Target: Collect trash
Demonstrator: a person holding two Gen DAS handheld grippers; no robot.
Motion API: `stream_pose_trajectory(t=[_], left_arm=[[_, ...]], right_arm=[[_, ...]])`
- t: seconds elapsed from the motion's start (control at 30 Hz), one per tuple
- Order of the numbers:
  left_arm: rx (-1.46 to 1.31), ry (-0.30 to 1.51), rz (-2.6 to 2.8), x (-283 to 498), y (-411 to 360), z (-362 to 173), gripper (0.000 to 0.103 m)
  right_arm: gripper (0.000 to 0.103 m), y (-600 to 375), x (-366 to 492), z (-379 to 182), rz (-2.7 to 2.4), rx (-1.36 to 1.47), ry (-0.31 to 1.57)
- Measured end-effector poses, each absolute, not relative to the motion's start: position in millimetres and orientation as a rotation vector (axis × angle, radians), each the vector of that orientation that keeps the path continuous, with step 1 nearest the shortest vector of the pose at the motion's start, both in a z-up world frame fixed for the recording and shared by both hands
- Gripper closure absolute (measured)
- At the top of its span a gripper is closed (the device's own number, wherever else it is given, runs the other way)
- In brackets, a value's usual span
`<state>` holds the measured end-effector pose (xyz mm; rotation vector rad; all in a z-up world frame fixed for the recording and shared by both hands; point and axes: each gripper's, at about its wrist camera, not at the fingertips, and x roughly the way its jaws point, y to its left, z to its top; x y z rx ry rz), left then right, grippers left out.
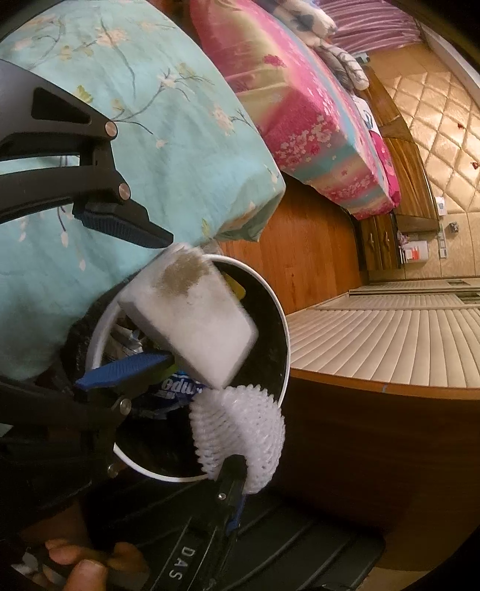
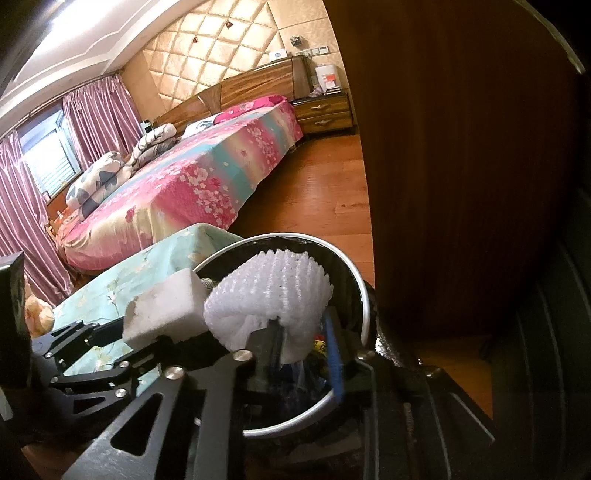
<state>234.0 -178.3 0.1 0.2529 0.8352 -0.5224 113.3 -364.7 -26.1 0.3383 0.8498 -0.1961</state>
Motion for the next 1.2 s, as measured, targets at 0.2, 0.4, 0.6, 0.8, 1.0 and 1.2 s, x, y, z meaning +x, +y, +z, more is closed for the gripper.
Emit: stream_pose_trajectory(t=[0.2, 0.4, 0.6, 0.8, 1.0, 1.2], left_arm=[[0.236, 0.857, -0.518, 231.0, -169.7, -2.5, 0.041], [0.239, 0.850, -0.531, 221.4, -164.1, -0.1, 0.041], [0.200, 0.856, -0.527, 207.1, -146.9, -0.5, 0.041], [0.136, 0.847, -0.500, 187.4, -119.8, 3.0, 0.041], [0.069, 0.818, -0.459, 162.2, -85.7, 9.3, 0.041], [0.013, 0.753, -0.415, 128.7, -49.4, 17.7, 0.039]], right_arm=[[0.051, -362.5, 109.0, -26.1, -0.191, 0.330, 0.863], [0.030, -361.2, 106.5, -31.6, -0.210, 0.285, 0.911], [0.030, -360.5, 93.3, -40.0, -0.210, 0.327, 0.924], [0.030, -350.9, 77.3, -23.9, -0.199, 0.374, 0.849], [0.030, -331.2, 65.4, -13.3, -0.176, 0.396, 0.798], [0.027, -299.4, 50.9, -5.5, -0.130, 0.415, 0.737]])
